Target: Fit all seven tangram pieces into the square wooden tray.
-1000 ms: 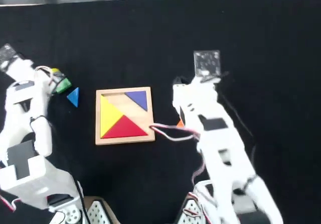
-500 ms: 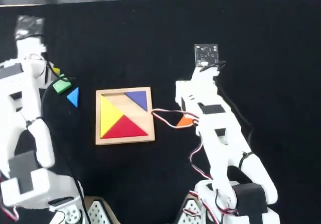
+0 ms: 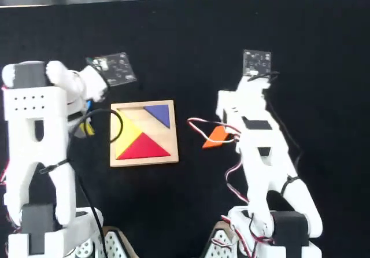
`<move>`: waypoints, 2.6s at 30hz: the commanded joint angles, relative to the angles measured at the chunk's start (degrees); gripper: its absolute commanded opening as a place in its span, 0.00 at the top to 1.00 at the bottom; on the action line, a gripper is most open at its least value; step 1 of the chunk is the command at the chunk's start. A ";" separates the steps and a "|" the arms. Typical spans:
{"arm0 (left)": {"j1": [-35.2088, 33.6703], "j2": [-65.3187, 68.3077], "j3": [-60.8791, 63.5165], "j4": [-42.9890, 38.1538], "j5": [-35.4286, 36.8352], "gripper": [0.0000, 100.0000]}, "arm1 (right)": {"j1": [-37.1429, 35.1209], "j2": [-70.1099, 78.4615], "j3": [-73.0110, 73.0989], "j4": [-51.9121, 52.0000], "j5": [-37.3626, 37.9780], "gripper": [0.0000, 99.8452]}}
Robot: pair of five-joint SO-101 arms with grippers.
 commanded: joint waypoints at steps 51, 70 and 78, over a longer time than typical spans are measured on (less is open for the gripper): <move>-21.14 16.70 27.47 -97.93 52.40 0.74 | -3.52 14.37 -13.85 3.60 6.15 0.98; -18.42 45.63 -5.05 -68.40 55.30 0.74 | -3.52 14.64 -13.93 2.29 6.15 0.98; -15.96 47.91 -5.32 -68.13 59.87 0.74 | -3.60 14.64 -13.93 2.29 6.15 0.98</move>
